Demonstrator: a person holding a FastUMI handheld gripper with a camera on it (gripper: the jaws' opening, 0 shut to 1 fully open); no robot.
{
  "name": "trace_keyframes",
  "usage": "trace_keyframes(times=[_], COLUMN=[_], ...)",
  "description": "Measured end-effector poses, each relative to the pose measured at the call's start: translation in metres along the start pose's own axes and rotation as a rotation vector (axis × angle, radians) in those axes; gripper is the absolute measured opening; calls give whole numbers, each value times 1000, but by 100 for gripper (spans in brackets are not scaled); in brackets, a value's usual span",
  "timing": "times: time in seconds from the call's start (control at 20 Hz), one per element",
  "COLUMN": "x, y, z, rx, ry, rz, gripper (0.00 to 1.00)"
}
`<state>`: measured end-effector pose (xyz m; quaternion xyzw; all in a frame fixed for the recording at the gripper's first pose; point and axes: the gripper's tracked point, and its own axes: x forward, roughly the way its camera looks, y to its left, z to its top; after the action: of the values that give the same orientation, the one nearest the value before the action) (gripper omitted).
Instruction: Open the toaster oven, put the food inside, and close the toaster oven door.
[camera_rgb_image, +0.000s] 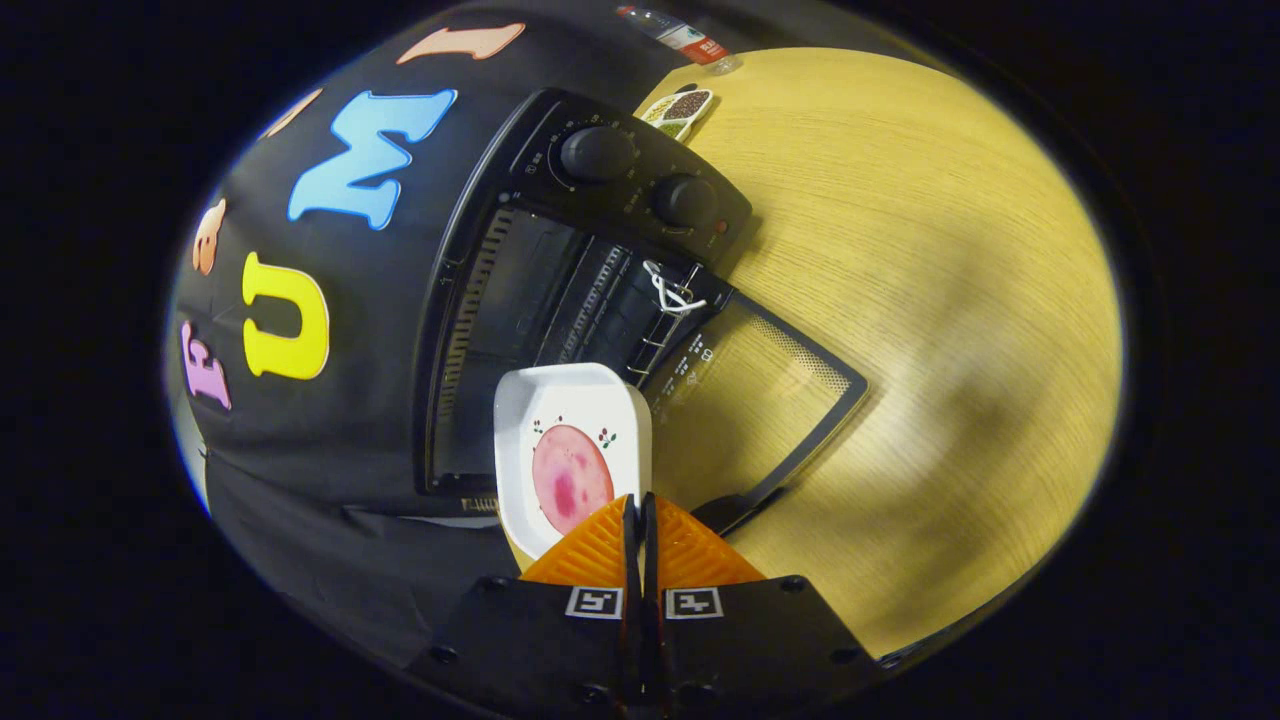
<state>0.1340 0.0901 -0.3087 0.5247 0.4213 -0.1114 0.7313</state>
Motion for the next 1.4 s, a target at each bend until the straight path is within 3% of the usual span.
trace_keyframes(times=[0.55, 1.0, 1.35, 1.4], x=[43, 68, 70, 68], y=[33, 32, 47, 51], z=[23, 45, 45, 42], rx=[231, 350, 362, 352], ry=[-149, -242, -267, -255], rz=[31, -7, 58, 86], gripper=[2, 3, 12, 24])
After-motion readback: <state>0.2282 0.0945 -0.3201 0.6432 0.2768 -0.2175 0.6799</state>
